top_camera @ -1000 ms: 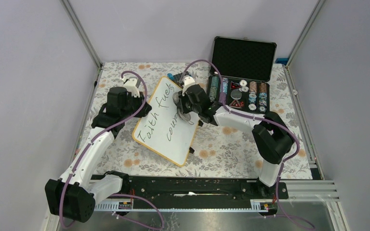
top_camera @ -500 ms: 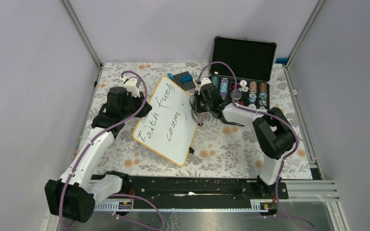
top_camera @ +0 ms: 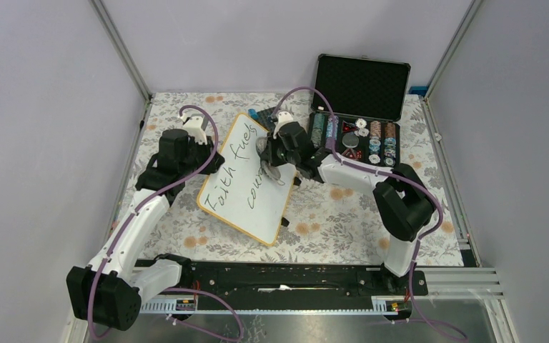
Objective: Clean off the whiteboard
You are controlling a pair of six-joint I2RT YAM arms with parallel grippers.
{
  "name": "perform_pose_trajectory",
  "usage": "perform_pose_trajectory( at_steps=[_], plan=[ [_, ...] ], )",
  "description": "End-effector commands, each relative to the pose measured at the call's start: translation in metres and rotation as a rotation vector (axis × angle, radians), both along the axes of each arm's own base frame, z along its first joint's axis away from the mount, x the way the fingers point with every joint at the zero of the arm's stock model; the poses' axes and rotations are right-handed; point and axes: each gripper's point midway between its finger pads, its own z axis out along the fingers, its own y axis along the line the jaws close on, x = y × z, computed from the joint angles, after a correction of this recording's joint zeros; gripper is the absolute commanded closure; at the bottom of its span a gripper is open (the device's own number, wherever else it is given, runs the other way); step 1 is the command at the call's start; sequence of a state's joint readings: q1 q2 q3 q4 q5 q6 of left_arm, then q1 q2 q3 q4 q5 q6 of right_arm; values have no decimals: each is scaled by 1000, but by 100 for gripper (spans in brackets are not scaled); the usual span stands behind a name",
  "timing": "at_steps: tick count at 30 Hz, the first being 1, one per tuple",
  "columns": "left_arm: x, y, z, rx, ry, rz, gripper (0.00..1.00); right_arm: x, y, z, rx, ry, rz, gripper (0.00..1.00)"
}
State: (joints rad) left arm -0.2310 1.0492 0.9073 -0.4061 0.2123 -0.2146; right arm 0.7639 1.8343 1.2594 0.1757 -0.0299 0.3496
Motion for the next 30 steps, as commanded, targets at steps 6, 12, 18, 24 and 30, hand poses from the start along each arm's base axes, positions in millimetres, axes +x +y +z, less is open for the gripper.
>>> perform_pose_trajectory(
  at_steps=[6, 12, 18, 24, 30],
  plan=[
    [4, -1, 1, 21, -29, -17, 100, 5, -36, -38, 142, 194, -82, 100],
    [3, 1, 0, 28, -29, -11, 100, -8, -59, -65, 75, 249, -100, 100],
    [1, -1, 2, 20, -36, -19, 100, -20, -21, -34, 109, 208, -13, 100],
    [1, -2, 3, 16, -36, -26, 100, -65, 40, 19, 160, 144, 151, 100],
    [0, -5, 4, 7, -36, -37, 100, -80, 35, 11, 221, 152, 125, 100]
  ],
)
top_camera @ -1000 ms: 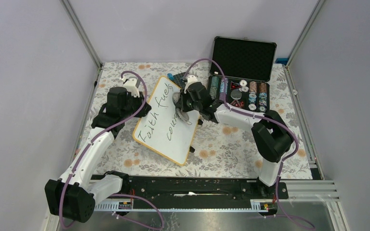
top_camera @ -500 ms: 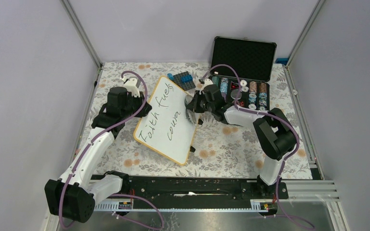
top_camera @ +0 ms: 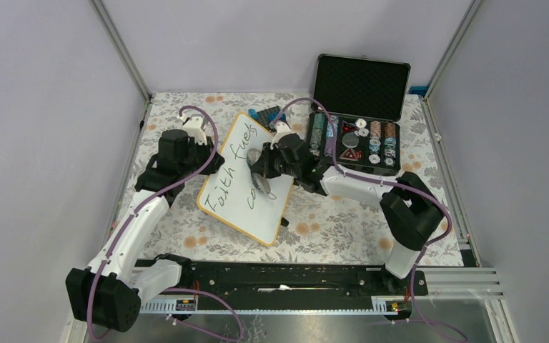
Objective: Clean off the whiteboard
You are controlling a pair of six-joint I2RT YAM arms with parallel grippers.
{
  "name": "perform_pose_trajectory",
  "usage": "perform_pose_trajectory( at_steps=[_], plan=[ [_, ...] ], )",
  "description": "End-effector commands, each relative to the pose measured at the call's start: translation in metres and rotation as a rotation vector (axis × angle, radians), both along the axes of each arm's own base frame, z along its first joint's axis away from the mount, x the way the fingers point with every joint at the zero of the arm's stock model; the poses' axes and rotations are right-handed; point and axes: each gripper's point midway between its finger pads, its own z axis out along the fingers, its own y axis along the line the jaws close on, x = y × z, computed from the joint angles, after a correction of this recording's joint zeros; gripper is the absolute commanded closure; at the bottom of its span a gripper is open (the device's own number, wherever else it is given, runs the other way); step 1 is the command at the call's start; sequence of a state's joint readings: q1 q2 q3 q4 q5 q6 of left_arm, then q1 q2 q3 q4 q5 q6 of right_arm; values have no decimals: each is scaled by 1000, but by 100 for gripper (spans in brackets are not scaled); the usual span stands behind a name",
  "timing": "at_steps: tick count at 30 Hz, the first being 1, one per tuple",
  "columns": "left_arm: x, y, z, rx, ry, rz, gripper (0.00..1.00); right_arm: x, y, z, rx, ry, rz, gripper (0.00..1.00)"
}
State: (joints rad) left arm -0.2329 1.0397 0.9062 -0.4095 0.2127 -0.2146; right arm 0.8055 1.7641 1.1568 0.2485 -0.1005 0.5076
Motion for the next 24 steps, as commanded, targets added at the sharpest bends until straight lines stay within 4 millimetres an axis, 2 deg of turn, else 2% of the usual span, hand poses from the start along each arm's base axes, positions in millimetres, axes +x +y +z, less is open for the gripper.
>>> perform_pose_trajectory(
  at_steps=[1, 4, 7, 9, 15, 18, 20, 24],
  plan=[
    [1, -4, 1, 10, -29, -35, 100, -35, 11, -5, 78, 55, 54, 100],
    [0, -4, 1, 14, -33, -32, 100, -26, -11, -29, 138, 126, -12, 100],
    [-2, -5, 1, 19, -36, -33, 100, -18, -40, -66, 148, 235, -108, 100],
    [-2, -4, 2, 20, -40, -31, 100, -18, -54, -83, 136, 271, -126, 100],
    [-1, -4, 2, 22, -39, -31, 100, -23, -95, -108, 51, 266, -202, 100],
    [-1, -5, 1, 21, -36, -32, 100, -23, -98, -110, 20, 253, -189, 100],
    [0, -5, 1, 22, -32, -32, 100, -23, -93, -108, 5, 254, -172, 100],
    [1, -5, 0, 22, -29, -32, 100, -28, -51, -75, -11, 187, -80, 100]
  ],
)
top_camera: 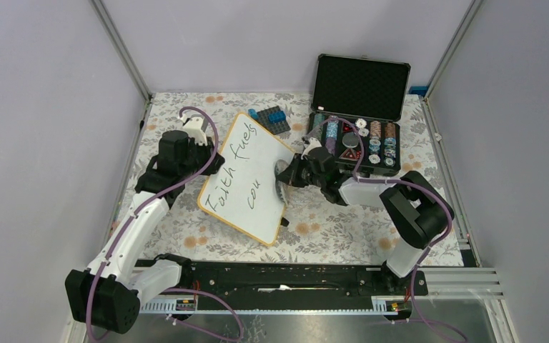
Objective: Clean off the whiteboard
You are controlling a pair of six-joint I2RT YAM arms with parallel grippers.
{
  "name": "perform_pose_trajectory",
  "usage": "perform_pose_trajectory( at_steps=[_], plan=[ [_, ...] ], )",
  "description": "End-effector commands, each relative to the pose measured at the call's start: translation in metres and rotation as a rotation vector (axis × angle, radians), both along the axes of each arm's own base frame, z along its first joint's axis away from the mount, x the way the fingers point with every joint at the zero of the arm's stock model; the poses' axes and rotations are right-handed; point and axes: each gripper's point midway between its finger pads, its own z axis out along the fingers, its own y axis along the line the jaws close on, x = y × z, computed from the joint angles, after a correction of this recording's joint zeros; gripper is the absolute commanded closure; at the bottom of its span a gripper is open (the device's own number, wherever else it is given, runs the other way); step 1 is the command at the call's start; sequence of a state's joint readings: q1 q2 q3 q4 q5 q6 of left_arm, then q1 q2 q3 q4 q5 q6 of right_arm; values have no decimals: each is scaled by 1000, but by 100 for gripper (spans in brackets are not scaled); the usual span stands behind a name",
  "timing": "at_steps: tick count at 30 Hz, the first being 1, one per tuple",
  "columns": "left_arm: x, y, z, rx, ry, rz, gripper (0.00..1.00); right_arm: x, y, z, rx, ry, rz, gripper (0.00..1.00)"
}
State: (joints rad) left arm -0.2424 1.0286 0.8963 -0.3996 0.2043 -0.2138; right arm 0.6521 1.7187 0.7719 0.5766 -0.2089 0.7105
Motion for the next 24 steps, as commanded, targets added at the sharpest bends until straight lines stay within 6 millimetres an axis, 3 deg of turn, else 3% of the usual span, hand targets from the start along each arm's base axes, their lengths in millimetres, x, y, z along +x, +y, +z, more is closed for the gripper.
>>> perform_pose_trajectory(
  at_steps=[1, 6, 11, 16, 24],
  plan=[
    [2, -4, -1, 21, -17, -29, 100, -24, 33, 3, -157, -26, 108, 100],
    [2, -3, -2, 24, -17, -23, 100, -54, 88, 57, -135, -165, 226, 100],
    [2, -3, -1, 21, -17, -27, 100, -73, 106, 63, -89, -162, 282, 100],
    [2, -3, -1, 21, -18, -28, 100, -70, 88, 40, -165, -158, 237, 100],
    [1, -4, 1, 16, -24, -33, 100, -68, 17, -10, -370, -156, 92, 100]
  ],
)
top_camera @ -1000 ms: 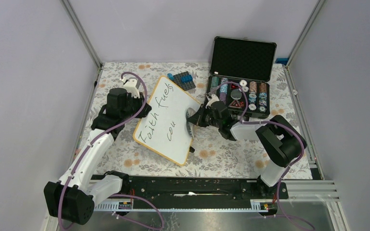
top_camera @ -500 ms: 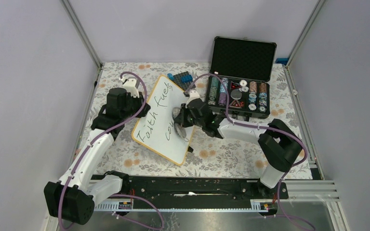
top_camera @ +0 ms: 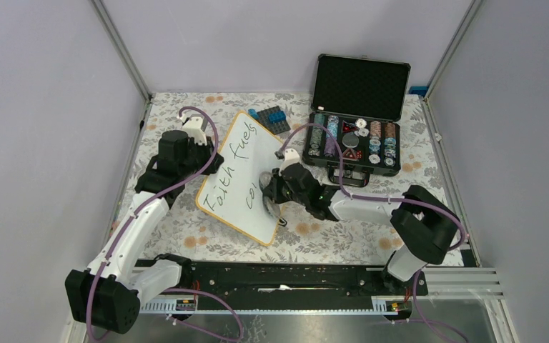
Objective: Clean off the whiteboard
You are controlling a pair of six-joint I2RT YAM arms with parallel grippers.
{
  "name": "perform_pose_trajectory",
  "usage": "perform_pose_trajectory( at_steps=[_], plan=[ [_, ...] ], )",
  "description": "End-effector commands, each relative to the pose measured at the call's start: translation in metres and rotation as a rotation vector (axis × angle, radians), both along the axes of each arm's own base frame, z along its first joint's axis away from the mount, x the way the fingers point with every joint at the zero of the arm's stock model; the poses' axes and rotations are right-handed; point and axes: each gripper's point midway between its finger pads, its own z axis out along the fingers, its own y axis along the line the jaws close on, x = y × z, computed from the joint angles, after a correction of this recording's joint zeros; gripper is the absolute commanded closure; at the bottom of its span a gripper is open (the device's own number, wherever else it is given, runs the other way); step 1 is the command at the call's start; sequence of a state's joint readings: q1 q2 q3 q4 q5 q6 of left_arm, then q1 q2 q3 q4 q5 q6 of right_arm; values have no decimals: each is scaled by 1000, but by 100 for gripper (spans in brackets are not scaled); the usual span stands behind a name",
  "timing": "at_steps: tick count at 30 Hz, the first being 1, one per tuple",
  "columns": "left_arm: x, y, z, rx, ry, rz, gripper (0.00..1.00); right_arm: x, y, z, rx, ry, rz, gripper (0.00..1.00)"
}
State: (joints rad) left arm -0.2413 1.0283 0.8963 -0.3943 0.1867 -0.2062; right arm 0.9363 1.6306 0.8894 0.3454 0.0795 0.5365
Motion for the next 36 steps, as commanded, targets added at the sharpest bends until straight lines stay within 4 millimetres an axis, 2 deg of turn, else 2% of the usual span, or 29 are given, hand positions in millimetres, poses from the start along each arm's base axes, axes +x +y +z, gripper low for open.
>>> perform_pose_trajectory(
  at_steps=[1, 4, 7, 17, 20, 22, 26, 31, 34, 36],
  plan=[
    [-2, -8, 1, 3, -15, -46, 100, -16, -43, -47, -188, 26, -48, 100],
    [-2, -8, 2, 1, -17, -49, 100, -16, -60, -56, -252, 20, -81, 100],
    [-2, -8, 2, 1, -17, -48, 100, -16, -55, -46, -234, 10, -58, 100],
    [1, -8, -6, 5, 6, -44, 100, -31, 38, 30, -95, -44, 152, 100],
    [0, -8, -7, 6, 7, -48, 100, -29, 52, 48, -55, -72, 174, 100],
    [-1, -8, -6, 11, 2, -43, 100, -25, 53, 47, -54, -79, 160, 100],
    [-4, -11, 0, 1, -15, -59, 100, -24, 39, 21, -98, -78, 125, 100],
    [-4, -12, -2, 0, -9, -59, 100, -34, -5, -27, -200, -16, 42, 100],
    [-4, -13, -1, -5, -8, -69, 100, -41, -30, -36, -221, -14, 4, 100],
    [-4, -12, 0, -2, -14, -58, 100, -44, -41, -35, -221, -21, -14, 100]
  ],
)
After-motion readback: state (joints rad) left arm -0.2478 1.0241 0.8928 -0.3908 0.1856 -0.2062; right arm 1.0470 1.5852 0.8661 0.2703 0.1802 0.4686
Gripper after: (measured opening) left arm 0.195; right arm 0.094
